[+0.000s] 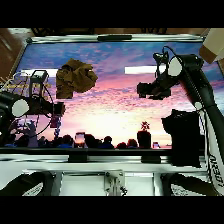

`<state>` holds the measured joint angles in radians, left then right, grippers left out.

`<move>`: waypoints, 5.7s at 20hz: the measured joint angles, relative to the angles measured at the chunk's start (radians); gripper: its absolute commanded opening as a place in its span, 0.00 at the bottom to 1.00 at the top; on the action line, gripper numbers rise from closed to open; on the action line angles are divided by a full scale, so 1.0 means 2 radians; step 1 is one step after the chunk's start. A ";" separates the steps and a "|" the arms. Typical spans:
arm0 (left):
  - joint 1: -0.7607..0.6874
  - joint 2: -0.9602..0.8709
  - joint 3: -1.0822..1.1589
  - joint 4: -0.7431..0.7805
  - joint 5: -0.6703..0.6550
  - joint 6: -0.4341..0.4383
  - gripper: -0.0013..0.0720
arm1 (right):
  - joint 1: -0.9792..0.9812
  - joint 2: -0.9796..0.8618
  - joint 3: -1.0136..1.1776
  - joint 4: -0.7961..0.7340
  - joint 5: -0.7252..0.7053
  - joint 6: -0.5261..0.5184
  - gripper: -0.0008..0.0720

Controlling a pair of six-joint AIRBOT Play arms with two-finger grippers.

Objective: Fold the shirts.

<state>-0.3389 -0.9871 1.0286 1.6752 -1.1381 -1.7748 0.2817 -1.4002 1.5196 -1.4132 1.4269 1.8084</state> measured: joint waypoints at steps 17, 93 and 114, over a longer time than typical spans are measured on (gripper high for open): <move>0.109 -0.255 0.219 -0.021 0.077 0.016 0.96 | 0.000 0.000 0.000 -0.056 -0.046 -0.068 0.75; -0.176 -0.152 -0.185 -0.468 0.216 0.086 0.06 | 0.001 0.072 -0.421 0.225 -0.148 -0.181 0.12; 0.161 0.310 0.184 -0.099 0.001 0.052 0.06 | 0.000 0.452 -0.071 -0.055 -0.215 -0.091 0.12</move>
<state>-0.0170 -0.3676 1.3975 1.4769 -1.1362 -1.6707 0.2821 -0.4969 1.3781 -1.5238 0.9970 1.6257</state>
